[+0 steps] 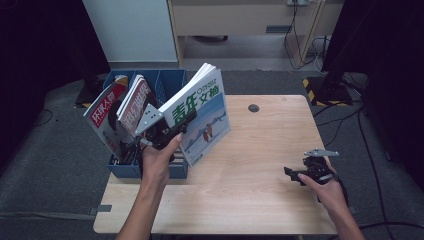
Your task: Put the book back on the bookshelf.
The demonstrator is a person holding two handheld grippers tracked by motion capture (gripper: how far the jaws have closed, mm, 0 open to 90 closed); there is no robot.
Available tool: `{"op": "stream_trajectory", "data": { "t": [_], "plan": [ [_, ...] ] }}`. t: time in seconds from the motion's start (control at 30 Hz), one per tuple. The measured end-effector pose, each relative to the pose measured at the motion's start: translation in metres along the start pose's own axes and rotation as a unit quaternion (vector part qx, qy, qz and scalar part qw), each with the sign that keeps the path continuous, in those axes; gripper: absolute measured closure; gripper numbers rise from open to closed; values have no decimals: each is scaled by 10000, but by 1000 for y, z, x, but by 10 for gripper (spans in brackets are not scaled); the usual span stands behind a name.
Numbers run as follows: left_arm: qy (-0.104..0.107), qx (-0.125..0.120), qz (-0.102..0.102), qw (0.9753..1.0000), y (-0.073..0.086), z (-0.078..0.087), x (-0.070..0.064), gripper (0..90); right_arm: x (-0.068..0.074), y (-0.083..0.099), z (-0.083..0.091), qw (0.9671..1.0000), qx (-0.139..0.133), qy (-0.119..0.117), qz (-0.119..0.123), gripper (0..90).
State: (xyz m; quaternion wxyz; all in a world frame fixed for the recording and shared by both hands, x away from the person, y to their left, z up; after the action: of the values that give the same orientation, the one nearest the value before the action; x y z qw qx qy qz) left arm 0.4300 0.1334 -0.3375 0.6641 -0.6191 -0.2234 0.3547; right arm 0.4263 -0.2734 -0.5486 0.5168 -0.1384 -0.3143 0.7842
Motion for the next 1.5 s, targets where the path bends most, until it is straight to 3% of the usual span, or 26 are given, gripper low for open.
{"op": "stream_trajectory", "data": {
  "t": [0.6,0.83,1.1,1.5],
  "plan": [
    [-182,-161,16,9997,-23,27,13,736,-2,-1,1,10000,-21,29,-28,100],
    [-329,-254,87,9991,-30,38,24,736,-2,-1,1,10000,-52,36,-23,101],
    [-506,-249,62,9984,-31,52,33,736,-2,-1,1,10000,-51,50,-6,101],
    [-708,-270,233,9968,-26,83,49,736,-1,-1,0,10000,-17,65,-19,101]
  ]
}}
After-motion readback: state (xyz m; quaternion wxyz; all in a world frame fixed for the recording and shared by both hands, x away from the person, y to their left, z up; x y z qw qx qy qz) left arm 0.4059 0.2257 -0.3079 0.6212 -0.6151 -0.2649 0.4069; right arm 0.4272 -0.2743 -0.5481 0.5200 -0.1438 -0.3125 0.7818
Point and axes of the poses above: each handheld gripper's, and its own axes: z roughly backward along the jaws, y roughly out of its underside, x roughly to its left, the point moved 6 cm from there along -z, roughly forward along the jaws, and after that the axes turned 6 degrees about x, right-handed, at the moved point
